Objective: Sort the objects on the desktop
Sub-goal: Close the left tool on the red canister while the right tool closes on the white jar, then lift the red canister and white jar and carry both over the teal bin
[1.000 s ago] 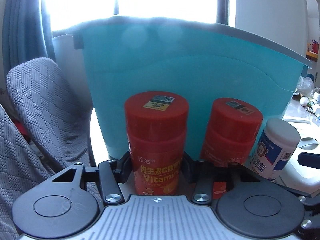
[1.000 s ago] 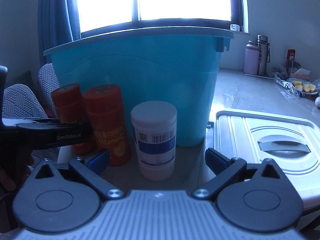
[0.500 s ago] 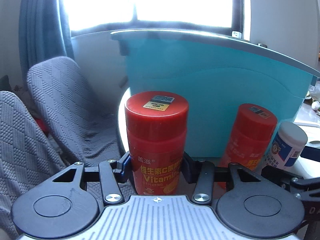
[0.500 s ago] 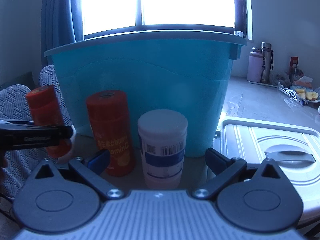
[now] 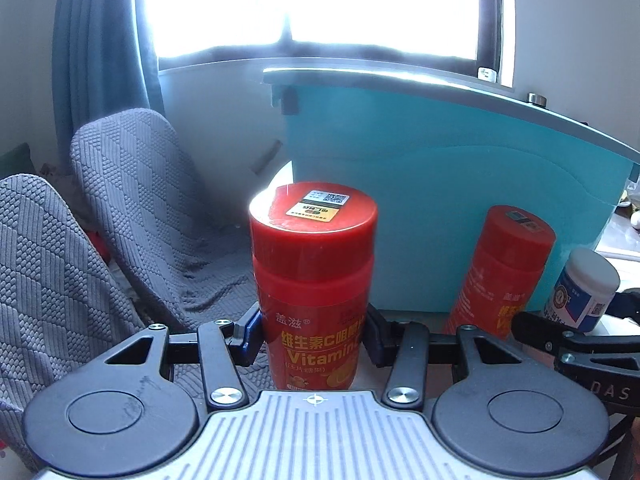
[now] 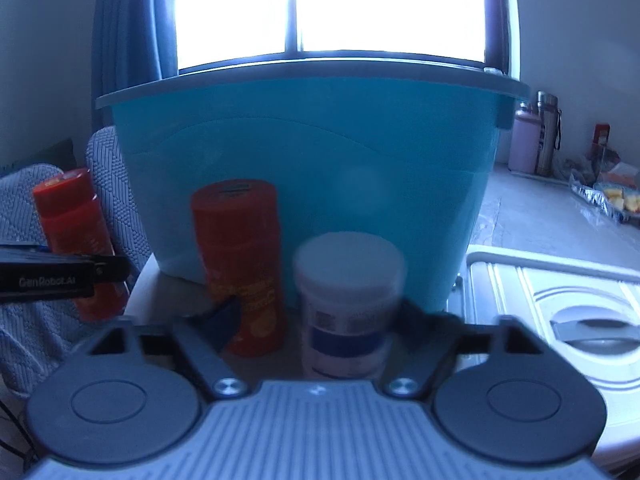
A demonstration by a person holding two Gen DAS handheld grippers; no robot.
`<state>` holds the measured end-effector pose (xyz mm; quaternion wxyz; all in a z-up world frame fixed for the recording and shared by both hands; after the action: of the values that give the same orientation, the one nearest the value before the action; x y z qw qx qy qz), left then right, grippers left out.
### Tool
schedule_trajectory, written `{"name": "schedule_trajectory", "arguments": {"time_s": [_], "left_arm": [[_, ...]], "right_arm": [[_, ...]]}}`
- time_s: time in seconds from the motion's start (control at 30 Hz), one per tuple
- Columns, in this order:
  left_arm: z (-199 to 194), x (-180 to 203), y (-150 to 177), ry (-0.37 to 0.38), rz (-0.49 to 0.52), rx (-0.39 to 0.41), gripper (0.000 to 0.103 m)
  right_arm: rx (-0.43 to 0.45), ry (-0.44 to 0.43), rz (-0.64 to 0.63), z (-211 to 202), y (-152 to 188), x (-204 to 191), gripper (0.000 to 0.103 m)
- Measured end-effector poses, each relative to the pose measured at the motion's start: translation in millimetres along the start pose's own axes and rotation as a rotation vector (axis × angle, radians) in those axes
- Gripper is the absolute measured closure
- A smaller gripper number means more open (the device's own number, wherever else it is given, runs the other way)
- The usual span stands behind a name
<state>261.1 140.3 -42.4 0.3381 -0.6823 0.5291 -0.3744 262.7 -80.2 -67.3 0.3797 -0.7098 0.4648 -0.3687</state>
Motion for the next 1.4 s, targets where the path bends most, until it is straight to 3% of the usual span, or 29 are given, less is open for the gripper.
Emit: {"name": "schedule_trajectory", "arguments": {"time_s": [0.47, 0.97, 1.4], "left_arm": [[-16.4, -3.7, -5.4, 0.005, 0.009, 0.016, 0.053], [-97.8, 5.4, -9.0, 0.034, 0.019, 0.059, 0.053], [-157.0, 18.1, -11.8, 0.060, 0.031, 0.064, 0.053]], "right_arm": [[0.008, -0.018, 0.000, -26.8, -0.8, -14.5, 0.055], [0.061, 0.010, 0.015, -95.8, -13.4, -15.8, 0.055], [0.055, 0.011, 0.016, -148.2, -32.9, -5.8, 0.055]]}}
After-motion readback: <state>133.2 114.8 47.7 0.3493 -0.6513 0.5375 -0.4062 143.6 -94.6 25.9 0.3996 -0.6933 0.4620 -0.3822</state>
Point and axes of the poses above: each gripper's, at about its wrist camera, not at the fingertips, and z roughly the way its jaws point, x to its right, y to its underside, the point moved 5 cm from there along z, roughly the way its jaws point, and after that the axes turned 11 degrees about -z, right-handed, at the moved point
